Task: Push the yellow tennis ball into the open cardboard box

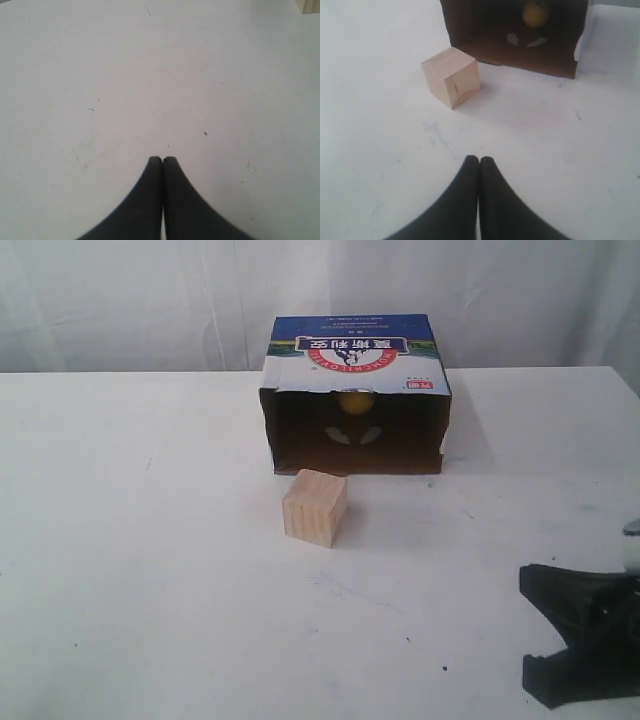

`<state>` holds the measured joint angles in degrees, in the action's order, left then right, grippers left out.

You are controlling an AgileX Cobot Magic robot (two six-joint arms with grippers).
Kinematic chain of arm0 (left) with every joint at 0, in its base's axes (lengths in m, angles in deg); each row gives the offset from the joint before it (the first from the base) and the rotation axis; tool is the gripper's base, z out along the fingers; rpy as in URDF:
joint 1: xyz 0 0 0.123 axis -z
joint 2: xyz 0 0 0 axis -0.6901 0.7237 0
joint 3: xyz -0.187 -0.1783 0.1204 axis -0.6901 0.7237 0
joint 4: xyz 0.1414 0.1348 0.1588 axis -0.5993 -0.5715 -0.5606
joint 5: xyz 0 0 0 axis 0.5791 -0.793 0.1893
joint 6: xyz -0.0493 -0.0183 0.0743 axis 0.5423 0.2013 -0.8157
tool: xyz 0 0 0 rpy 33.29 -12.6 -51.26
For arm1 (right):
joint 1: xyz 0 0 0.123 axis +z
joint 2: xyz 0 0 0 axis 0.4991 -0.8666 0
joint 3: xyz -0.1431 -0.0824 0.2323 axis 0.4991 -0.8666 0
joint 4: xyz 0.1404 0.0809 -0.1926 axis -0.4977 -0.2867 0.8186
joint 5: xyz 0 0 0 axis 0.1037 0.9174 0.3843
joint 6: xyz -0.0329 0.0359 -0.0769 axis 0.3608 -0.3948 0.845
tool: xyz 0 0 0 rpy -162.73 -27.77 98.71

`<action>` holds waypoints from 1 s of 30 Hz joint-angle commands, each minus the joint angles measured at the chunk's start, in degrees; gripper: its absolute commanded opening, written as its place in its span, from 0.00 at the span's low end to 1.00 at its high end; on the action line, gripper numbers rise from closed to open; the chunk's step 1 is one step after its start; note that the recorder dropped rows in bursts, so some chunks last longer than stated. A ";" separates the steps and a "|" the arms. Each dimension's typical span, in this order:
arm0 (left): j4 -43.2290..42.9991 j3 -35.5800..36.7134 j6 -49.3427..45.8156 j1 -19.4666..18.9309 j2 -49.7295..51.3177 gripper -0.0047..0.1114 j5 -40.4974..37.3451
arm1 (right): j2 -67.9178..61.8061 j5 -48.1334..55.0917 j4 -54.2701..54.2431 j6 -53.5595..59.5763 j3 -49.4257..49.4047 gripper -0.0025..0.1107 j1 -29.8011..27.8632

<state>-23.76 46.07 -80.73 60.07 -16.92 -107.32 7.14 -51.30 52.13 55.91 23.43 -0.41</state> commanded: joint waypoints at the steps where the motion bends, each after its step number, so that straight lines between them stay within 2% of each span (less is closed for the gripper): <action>1: -0.18 0.24 -0.13 0.29 -0.29 0.04 -0.70 | 5.31 -0.32 -0.15 -0.31 -4.39 0.02 -3.16; 11: -0.18 0.24 -0.13 0.29 -0.29 0.04 -0.70 | 17.12 0.00 -0.15 -0.31 -8.90 0.02 -8.79; 16: -0.18 0.24 -0.13 0.29 -0.29 0.04 -0.70 | 23.58 1.83 -0.74 -0.31 -10.29 0.02 -9.04; 23: -0.18 0.24 -0.13 0.29 -0.29 0.04 -0.70 | 30.64 13.01 -1.72 -0.31 -10.29 0.02 -9.04; 30: -0.18 0.24 -0.13 0.29 -0.29 0.04 -0.70 | 32.91 15.14 -1.59 -0.31 -10.29 0.02 -9.04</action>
<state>-23.76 46.07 -80.73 60.07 -16.92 -107.32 39.38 -36.49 50.67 55.91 13.46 -8.99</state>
